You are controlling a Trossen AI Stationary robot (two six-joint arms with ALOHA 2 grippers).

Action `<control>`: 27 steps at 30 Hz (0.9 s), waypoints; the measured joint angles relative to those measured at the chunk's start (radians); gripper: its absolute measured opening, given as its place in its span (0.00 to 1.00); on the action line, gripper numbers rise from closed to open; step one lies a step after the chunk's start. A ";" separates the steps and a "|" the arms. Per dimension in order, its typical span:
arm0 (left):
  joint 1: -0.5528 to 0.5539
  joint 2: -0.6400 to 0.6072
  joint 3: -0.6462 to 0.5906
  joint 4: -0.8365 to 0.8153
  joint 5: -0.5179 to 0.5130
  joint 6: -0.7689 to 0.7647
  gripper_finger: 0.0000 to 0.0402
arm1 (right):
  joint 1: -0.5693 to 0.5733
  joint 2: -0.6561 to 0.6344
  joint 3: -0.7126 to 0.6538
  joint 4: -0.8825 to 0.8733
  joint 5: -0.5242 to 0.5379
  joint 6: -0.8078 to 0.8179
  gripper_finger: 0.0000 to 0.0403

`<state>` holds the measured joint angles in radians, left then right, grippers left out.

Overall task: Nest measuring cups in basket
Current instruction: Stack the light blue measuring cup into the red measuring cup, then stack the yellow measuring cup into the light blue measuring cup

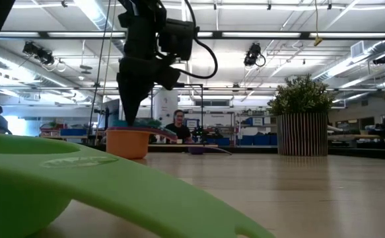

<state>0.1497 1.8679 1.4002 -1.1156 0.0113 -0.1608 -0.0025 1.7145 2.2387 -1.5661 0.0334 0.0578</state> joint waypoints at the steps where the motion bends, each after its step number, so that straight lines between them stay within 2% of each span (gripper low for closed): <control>1: 0.000 0.000 0.000 -0.007 0.000 0.000 0.18 | 0.000 0.000 0.000 0.000 0.000 0.000 0.01; 10: 0.000 -0.005 0.046 -0.154 0.010 -0.004 0.19 | 0.000 -0.002 0.000 -0.005 -0.001 0.000 0.01; 14: 0.007 -0.050 0.109 -0.202 0.005 -0.004 0.19 | 0.001 -0.019 0.000 -0.005 -0.065 0.000 0.01; 20: 0.011 -0.188 0.222 -0.204 0.003 -0.010 0.19 | 0.052 -0.086 0.000 -0.005 -0.135 0.049 0.01; 27: 0.010 -0.370 0.318 -0.182 -0.066 -0.011 0.19 | 0.143 -0.138 0.000 -0.005 -0.049 0.169 0.01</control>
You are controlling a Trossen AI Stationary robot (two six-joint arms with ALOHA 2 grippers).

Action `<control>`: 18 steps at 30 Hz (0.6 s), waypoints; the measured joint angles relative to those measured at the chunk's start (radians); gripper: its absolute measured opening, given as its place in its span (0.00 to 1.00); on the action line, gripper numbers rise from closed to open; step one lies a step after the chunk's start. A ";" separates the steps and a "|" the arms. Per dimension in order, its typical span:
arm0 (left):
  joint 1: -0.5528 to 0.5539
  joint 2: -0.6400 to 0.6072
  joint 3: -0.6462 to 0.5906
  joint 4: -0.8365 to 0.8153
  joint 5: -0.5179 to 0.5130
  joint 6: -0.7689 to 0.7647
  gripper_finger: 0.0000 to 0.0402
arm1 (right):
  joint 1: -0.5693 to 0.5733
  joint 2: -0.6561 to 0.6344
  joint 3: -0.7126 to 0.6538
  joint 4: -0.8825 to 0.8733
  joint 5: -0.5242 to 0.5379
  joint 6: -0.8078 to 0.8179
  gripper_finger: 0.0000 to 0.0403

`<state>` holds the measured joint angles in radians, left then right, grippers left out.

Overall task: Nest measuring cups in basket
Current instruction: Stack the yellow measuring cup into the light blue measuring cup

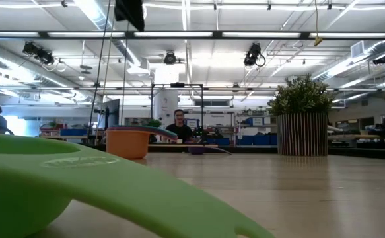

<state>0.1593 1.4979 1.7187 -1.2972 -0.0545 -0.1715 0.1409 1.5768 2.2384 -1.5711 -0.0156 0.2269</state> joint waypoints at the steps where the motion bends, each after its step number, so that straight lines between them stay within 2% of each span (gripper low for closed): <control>1: 0.000 -0.025 0.005 0.002 -0.001 0.000 0.19 | 0.014 0.001 -0.004 0.000 0.001 0.012 0.01; 10: 0.001 -0.211 0.006 0.013 -0.002 -0.085 0.19 | 0.155 -0.024 -0.187 0.000 0.024 0.222 0.01; 13: 0.001 -0.244 0.006 0.016 -0.003 -0.086 0.19 | 0.180 -0.053 -0.272 0.001 0.078 0.323 0.01; 18: 0.001 -0.271 0.006 0.020 -0.005 -0.081 0.19 | 0.208 -0.126 -0.427 0.035 0.086 0.486 0.01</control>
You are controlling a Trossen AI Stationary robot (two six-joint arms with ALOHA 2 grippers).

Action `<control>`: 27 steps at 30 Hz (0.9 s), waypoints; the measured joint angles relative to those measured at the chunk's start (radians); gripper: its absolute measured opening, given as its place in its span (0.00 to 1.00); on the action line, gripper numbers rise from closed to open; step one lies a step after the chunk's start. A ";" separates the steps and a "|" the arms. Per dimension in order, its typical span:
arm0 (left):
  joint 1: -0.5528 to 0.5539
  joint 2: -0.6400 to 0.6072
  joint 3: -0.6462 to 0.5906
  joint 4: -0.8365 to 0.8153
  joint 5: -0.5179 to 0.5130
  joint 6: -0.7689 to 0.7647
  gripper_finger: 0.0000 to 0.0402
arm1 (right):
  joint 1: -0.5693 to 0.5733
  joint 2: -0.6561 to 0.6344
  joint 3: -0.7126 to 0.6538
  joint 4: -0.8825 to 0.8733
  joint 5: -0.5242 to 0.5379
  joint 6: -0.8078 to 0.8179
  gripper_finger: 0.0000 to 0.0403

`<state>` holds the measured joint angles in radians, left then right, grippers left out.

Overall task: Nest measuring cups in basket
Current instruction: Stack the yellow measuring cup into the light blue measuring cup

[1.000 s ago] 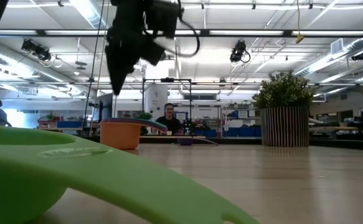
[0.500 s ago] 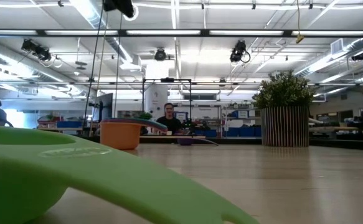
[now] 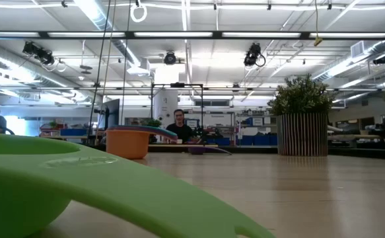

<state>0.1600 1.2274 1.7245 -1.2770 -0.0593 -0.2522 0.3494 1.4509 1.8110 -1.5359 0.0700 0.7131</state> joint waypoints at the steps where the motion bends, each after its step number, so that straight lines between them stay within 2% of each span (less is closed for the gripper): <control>1: 0.000 0.000 0.000 0.000 0.000 0.001 0.19 | 0.008 -0.017 -0.036 0.019 0.000 0.029 0.01; 9: 0.000 -0.001 0.000 0.002 0.000 0.036 0.19 | 0.086 -0.179 -0.334 0.310 0.023 0.212 0.01; 14: 0.000 -0.001 0.000 0.002 0.000 0.039 0.19 | 0.126 -0.252 -0.513 0.398 0.000 0.323 0.01; 19: 0.000 -0.001 0.000 0.002 0.000 0.039 0.19 | 0.197 -0.297 -0.676 0.594 -0.034 0.338 0.01; 22: 0.000 0.000 0.000 0.002 0.000 0.039 0.19 | 0.230 -0.305 -0.761 0.729 -0.092 0.397 0.01; 27: 0.000 0.000 -0.001 0.002 0.000 0.035 0.19 | 0.294 -0.306 -0.922 0.985 -0.229 0.584 0.02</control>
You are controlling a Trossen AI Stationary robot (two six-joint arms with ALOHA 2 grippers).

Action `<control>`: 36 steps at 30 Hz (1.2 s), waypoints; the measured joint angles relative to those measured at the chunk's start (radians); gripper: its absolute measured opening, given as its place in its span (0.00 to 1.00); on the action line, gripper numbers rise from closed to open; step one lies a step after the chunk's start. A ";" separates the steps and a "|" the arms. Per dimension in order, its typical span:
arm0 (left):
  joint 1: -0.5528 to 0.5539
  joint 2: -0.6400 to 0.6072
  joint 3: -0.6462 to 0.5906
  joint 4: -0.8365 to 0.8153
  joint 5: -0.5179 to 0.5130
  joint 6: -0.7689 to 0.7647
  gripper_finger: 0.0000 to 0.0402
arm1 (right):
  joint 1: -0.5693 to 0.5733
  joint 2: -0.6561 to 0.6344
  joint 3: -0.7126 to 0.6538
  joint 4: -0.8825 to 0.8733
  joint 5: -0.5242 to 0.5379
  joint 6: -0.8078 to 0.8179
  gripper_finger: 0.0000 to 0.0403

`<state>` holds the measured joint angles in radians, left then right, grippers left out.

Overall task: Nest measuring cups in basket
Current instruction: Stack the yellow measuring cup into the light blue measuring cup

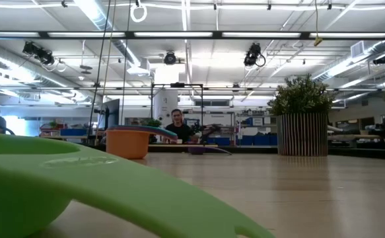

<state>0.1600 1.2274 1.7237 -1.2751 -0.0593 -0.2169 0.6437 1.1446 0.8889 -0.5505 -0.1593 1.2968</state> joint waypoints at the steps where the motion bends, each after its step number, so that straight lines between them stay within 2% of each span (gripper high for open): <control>1: 0.000 0.000 0.000 0.000 0.000 0.000 0.19 | 0.010 0.000 -0.031 0.042 -0.028 0.028 0.03; 3: 0.000 0.000 0.000 0.001 0.000 0.000 0.19 | 0.025 0.000 -0.090 0.111 -0.070 0.093 0.05; 8: 0.000 0.001 0.000 0.010 0.000 -0.001 0.19 | 0.035 0.000 -0.203 0.247 -0.077 0.218 0.10; 13: 0.000 0.001 -0.001 0.046 0.000 -0.013 0.19 | 0.034 0.000 -0.251 0.262 -0.097 0.266 0.17; 19: 0.000 0.001 0.000 0.050 0.000 -0.015 0.19 | 0.034 0.000 -0.286 0.262 -0.067 0.228 0.27; 24: 0.000 0.002 0.000 0.050 0.000 -0.015 0.19 | 0.034 0.029 -0.310 0.264 -0.002 0.168 0.29; 27: 0.000 0.002 0.000 0.050 0.000 -0.016 0.19 | 0.034 0.076 -0.310 0.295 -0.002 0.107 0.28; 32: 0.000 0.002 0.000 0.051 0.000 -0.016 0.19 | 0.034 0.164 -0.310 0.325 -0.099 0.045 0.28; 36: 0.000 0.002 0.000 0.053 0.000 -0.016 0.19 | 0.031 0.228 -0.309 0.355 -0.083 0.036 0.28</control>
<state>0.1600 1.2297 1.7233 -1.2218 -0.0593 -0.2325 0.6751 1.3724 0.5797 -0.1957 -0.2428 1.3331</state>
